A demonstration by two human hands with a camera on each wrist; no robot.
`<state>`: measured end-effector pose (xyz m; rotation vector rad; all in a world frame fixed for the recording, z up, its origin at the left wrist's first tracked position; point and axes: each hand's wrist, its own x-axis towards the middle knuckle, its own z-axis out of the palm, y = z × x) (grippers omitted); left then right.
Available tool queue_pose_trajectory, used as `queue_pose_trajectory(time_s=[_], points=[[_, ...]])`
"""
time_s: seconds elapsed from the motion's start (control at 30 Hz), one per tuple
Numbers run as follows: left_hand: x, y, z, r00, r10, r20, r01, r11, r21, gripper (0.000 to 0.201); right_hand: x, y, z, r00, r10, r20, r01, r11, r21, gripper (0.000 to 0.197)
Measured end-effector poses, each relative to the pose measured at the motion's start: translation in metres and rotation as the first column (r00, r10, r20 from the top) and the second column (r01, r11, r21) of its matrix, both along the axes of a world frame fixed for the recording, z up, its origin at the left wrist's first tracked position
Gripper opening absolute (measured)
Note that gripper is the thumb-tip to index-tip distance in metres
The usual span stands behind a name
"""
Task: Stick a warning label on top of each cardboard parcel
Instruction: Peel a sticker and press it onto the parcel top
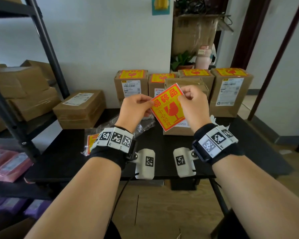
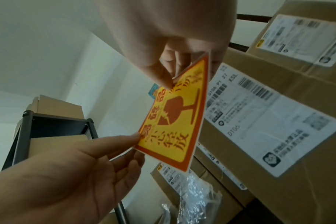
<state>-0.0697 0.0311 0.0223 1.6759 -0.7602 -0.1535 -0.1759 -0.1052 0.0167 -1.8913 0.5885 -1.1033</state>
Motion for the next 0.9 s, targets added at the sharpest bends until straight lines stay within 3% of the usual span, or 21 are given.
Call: queue_pose_trajectory(time_s=[0.13,0.27,0.4,0.5,0.9], points=[[-0.006,-0.004,0.007,0.997,0.004,-0.083,-0.016,0.989,-0.146,0.006,-0.006,-0.006,0.007,0.992,-0.108,0.061,0.114,0.986,-0.118,0.024],[-0.008,-0.006,0.012,0.977,0.039,-0.210,-0.099,0.954,-0.283,0.008,-0.006,-0.004,0.014,0.958,-0.262,0.116,0.286,0.896,-0.339,0.026],[-0.014,-0.010,0.018,0.939,-0.062,-0.337,-0.074,0.923,-0.378,0.015,0.001,0.006,0.015,0.986,-0.155,0.055,0.162,0.854,-0.495,0.010],[-0.019,-0.012,0.023,0.905,-0.154,-0.397,-0.031,0.906,-0.423,0.017,0.003,0.011,0.011,0.995,-0.100,0.024,0.098,0.847,-0.522,0.011],[-0.021,-0.010,0.030,0.847,-0.353,-0.399,0.178,0.894,-0.412,0.024,0.000,0.005,0.011,0.997,-0.081,-0.015,0.061,0.849,-0.525,0.019]])
